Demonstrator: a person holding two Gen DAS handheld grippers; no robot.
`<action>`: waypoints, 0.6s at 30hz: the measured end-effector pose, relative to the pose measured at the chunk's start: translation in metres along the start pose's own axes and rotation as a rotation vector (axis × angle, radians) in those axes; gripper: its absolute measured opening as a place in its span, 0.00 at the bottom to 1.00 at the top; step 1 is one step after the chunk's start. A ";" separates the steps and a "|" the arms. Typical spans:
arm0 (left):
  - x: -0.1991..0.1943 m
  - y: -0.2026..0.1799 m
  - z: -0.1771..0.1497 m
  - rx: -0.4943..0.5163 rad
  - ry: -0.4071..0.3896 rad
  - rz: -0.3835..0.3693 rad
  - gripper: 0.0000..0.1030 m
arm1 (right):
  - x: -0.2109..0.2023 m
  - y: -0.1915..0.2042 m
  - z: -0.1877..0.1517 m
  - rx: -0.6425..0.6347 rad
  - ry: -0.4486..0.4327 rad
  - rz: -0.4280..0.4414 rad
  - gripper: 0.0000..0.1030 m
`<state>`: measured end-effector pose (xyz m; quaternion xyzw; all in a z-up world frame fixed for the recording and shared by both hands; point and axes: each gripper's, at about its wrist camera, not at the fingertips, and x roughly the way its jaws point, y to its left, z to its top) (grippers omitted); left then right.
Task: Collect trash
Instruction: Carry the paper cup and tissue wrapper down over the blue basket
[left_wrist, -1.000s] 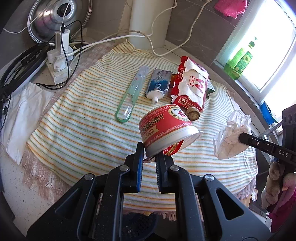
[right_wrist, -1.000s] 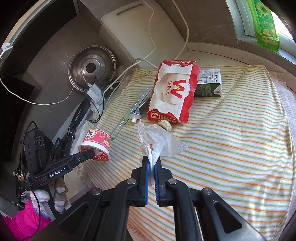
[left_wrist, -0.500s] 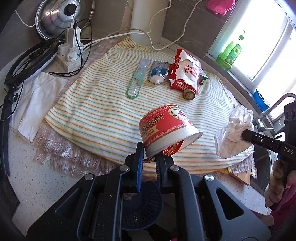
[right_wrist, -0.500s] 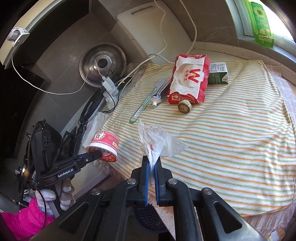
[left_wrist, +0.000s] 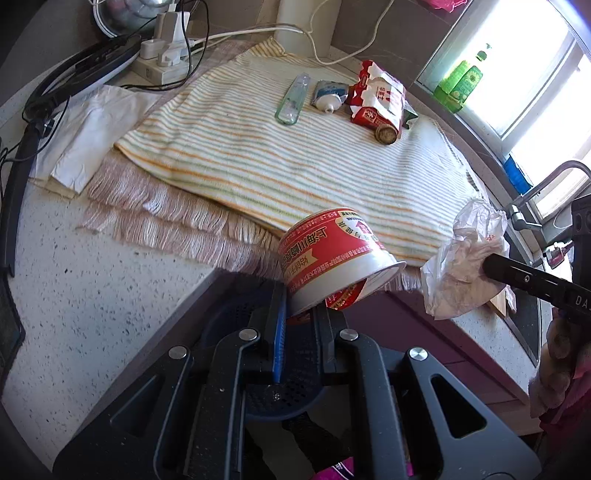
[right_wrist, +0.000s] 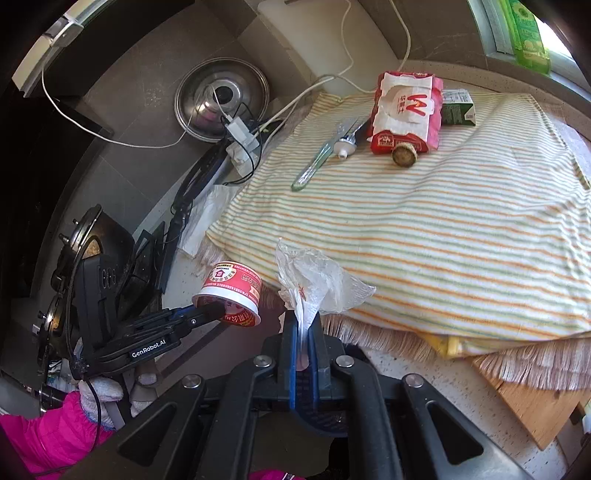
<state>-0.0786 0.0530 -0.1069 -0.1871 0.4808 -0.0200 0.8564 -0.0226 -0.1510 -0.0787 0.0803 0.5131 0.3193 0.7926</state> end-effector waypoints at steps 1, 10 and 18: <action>0.001 0.002 -0.004 0.000 0.007 0.003 0.10 | 0.003 0.001 -0.004 0.001 0.008 -0.001 0.03; 0.018 0.017 -0.043 -0.010 0.089 0.007 0.10 | 0.026 0.009 -0.043 0.010 0.081 -0.006 0.03; 0.042 0.021 -0.072 -0.007 0.159 0.015 0.10 | 0.047 0.014 -0.067 -0.007 0.141 -0.029 0.03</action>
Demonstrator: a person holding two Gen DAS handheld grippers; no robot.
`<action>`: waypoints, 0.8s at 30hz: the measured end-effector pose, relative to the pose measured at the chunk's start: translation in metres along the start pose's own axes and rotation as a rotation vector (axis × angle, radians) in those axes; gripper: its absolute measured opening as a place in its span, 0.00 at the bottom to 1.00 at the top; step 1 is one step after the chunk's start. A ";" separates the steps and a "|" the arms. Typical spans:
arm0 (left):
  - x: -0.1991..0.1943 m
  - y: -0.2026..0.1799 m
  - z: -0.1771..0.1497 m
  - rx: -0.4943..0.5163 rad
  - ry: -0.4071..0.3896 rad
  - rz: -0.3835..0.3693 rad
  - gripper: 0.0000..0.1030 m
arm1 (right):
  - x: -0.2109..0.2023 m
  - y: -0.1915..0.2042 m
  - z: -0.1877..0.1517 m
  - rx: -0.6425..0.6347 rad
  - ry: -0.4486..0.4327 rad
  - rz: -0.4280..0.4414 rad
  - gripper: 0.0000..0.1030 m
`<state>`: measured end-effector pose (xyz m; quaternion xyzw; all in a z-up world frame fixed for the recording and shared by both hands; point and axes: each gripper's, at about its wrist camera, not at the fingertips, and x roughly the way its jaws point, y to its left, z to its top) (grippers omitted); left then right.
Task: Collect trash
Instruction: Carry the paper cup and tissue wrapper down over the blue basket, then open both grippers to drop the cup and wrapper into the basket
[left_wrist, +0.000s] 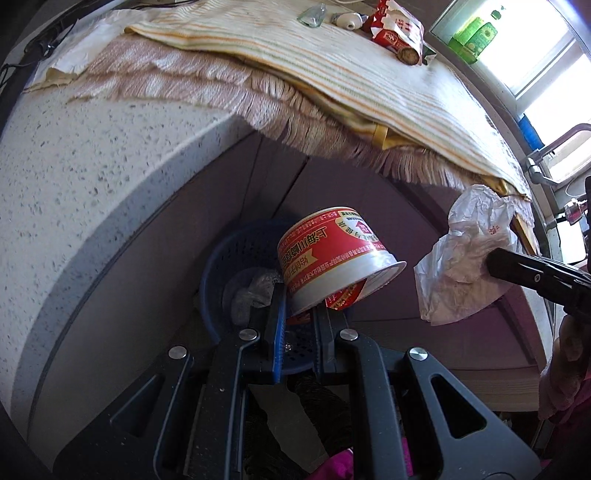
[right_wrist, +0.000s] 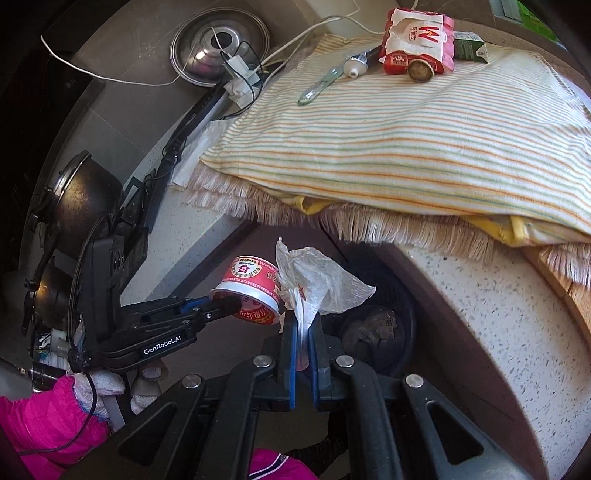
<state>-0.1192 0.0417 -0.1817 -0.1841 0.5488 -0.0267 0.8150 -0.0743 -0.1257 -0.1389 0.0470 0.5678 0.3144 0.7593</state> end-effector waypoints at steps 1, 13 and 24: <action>0.005 0.001 -0.002 0.001 0.009 0.004 0.10 | 0.004 0.000 -0.003 0.000 0.009 -0.005 0.03; 0.050 0.003 -0.018 0.019 0.087 0.067 0.10 | 0.047 -0.009 -0.028 -0.030 0.106 -0.080 0.03; 0.085 -0.002 -0.020 0.044 0.155 0.106 0.10 | 0.087 -0.023 -0.036 -0.030 0.164 -0.128 0.03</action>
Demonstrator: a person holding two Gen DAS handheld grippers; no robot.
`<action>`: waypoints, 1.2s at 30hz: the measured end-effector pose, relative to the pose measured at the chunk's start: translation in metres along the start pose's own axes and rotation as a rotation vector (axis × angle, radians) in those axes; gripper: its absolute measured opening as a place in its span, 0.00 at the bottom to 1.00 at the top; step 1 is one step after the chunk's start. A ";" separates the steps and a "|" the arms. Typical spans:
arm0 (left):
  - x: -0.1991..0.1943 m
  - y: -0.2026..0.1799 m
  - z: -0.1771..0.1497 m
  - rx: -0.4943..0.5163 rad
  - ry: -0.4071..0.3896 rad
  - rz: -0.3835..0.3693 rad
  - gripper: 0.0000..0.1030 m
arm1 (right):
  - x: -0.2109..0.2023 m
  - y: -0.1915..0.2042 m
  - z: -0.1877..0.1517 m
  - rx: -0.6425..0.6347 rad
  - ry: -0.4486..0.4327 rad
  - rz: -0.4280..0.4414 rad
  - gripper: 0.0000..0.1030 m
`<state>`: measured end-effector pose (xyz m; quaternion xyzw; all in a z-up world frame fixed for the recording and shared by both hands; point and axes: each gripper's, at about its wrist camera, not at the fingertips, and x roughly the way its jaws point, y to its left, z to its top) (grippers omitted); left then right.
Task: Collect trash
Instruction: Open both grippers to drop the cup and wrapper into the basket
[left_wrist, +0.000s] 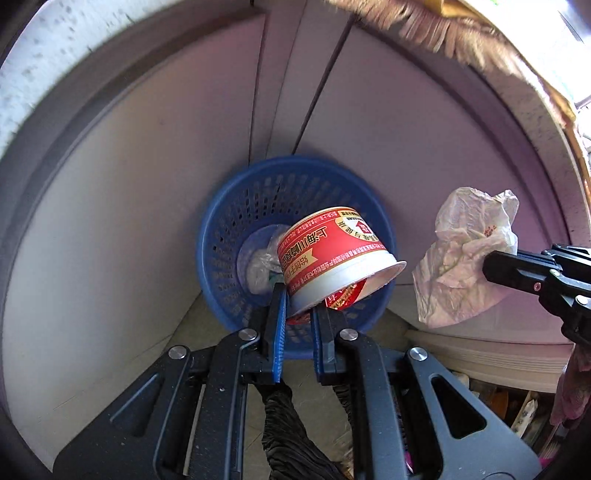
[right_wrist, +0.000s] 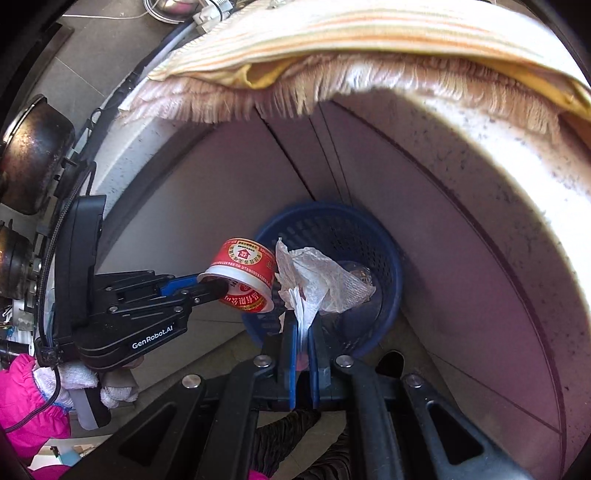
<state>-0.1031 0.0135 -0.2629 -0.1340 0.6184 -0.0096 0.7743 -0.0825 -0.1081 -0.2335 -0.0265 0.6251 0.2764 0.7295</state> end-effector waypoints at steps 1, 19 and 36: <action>0.003 0.000 0.000 -0.002 0.007 0.002 0.10 | 0.003 -0.001 0.001 0.000 0.005 -0.006 0.03; 0.032 0.011 0.001 -0.025 0.061 0.060 0.10 | 0.043 0.000 0.009 -0.058 0.041 -0.069 0.18; 0.016 0.017 -0.006 -0.044 0.040 0.066 0.30 | 0.012 -0.001 0.014 -0.053 0.006 -0.048 0.59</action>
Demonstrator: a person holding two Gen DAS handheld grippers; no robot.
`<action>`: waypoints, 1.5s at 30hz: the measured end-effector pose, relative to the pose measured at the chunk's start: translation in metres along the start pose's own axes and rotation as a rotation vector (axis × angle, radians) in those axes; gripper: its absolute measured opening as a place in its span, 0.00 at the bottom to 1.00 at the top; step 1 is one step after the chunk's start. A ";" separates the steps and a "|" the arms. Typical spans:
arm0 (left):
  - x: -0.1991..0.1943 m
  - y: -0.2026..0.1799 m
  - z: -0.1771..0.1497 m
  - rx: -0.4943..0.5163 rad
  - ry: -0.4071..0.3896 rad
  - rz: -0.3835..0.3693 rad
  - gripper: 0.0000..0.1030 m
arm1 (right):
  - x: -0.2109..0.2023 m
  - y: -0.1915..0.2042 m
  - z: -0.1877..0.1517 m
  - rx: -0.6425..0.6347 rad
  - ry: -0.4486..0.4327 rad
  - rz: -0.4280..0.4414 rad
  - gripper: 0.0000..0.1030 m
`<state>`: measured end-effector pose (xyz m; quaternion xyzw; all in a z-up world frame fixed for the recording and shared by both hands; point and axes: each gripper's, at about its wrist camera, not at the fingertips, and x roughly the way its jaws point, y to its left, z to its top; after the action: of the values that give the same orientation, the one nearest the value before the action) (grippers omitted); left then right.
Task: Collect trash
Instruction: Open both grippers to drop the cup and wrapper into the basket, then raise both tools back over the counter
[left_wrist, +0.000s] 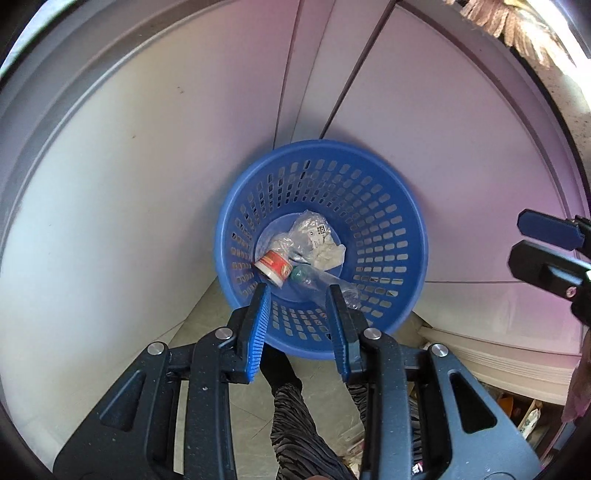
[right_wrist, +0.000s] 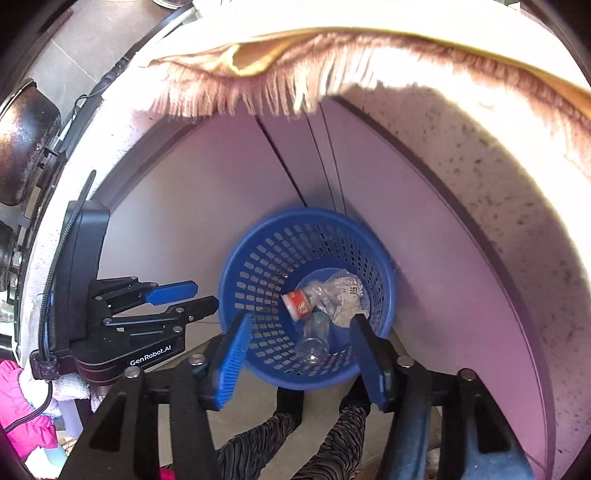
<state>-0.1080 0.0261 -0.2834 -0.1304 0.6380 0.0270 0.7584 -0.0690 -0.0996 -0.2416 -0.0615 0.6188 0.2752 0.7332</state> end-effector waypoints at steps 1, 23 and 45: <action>-0.002 0.001 -0.001 -0.002 -0.004 -0.002 0.30 | -0.004 0.001 0.000 -0.004 -0.005 0.003 0.60; -0.118 -0.017 0.026 0.005 -0.266 -0.051 0.30 | -0.114 -0.012 0.033 -0.027 -0.196 0.138 0.80; -0.192 -0.049 0.166 0.023 -0.468 -0.080 0.41 | -0.197 -0.102 0.135 0.012 -0.412 0.107 0.88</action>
<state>0.0258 0.0416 -0.0633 -0.1370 0.4393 0.0191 0.8876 0.0818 -0.1918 -0.0509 0.0334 0.4599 0.3167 0.8289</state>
